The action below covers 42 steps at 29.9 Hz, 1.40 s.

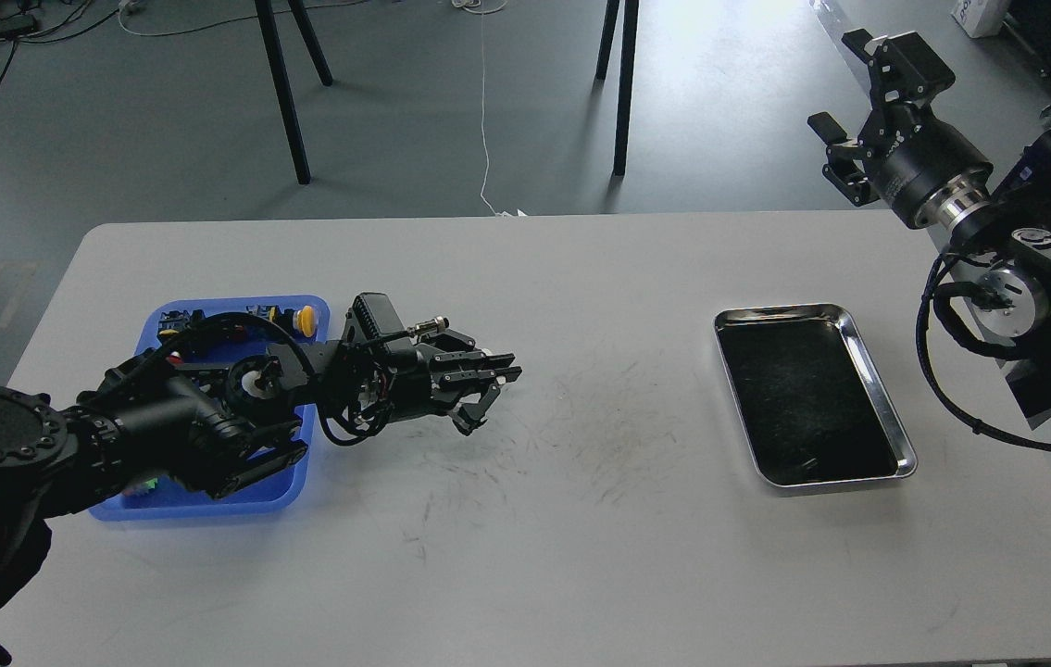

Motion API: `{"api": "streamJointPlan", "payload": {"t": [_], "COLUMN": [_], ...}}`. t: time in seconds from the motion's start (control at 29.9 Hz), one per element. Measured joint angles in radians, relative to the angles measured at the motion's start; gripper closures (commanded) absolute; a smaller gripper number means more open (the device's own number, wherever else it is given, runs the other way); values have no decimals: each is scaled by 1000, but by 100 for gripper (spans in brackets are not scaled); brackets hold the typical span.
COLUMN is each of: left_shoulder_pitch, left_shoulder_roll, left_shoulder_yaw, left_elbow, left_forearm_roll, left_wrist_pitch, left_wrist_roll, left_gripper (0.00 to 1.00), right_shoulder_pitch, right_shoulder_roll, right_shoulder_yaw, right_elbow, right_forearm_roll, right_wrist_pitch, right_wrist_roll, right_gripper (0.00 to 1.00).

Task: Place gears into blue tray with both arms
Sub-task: 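Carry the black piece with the left gripper back over the blue tray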

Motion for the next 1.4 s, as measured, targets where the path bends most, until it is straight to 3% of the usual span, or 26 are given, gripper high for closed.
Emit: {"api": "streamJointPlan", "payload": {"t": [0.5, 0.77, 1.4], "left_shoulder_pitch": [-97, -134, -270], "left_shoulder_roll": [59, 123, 306], "left_shoulder_yaw": [22, 129, 168], "left_elbow": [-13, -103, -262], "left_forearm_roll": [32, 98, 172], "left_wrist_pitch": [-15, -17, -61], "left_wrist_roll": [0, 0, 0], "left_gripper": [88, 88, 87], "right_shoulder_pitch": [-23, -29, -55], "right_shoulder_roll": [-1, 0, 0], "right_shoulder_yaw": [-4, -4, -1], "right_elbow": [-5, -4, -3], "right_forearm_roll": [-1, -1, -1], "right_wrist_pitch": [1, 1, 1], "right_wrist_roll": [0, 2, 3], "right_gripper": [3, 3, 3]}}
